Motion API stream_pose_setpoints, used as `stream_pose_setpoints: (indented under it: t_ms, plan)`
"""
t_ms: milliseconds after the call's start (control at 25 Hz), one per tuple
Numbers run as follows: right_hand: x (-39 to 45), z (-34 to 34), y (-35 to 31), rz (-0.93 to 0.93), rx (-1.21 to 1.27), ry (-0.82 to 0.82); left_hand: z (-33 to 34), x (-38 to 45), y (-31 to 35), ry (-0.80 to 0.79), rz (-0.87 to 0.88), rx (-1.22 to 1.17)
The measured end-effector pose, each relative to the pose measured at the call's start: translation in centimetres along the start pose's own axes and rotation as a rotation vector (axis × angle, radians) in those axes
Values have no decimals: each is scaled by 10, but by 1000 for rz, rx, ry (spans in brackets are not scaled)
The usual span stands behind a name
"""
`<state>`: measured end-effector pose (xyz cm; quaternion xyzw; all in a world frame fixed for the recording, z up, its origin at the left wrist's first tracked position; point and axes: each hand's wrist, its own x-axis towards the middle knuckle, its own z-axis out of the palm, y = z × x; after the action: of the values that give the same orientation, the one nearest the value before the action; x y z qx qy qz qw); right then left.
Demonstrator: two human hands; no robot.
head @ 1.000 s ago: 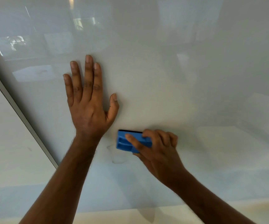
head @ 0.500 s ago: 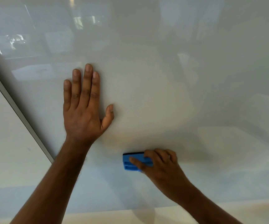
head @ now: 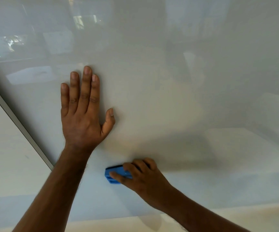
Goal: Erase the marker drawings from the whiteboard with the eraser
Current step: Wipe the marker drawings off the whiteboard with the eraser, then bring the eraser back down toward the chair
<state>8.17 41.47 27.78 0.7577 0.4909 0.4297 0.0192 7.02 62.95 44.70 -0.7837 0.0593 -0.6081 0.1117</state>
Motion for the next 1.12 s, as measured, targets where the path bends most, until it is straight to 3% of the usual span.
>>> stream_pose_setpoints:
  t_ms: [240, 520, 800, 960, 1120]
  plan:
    - [-85, -3, 56, 20, -94, -9, -1, -1, 1, -16, -5, -11]
    - [-84, -94, 174, 251, -130, 94, -6, -2, 4, -59, -36, -53]
    - [-120, -176, 309, 751, 27, 204, 2, -23, -1, -276, -236, -189]
    - [-166, -184, 352, 997, 206, 356, -4, -32, 47, -262, -429, -209]
    - [-211, -159, 330, 1156, 335, 421, -8, -34, 147, -262, -491, -321]
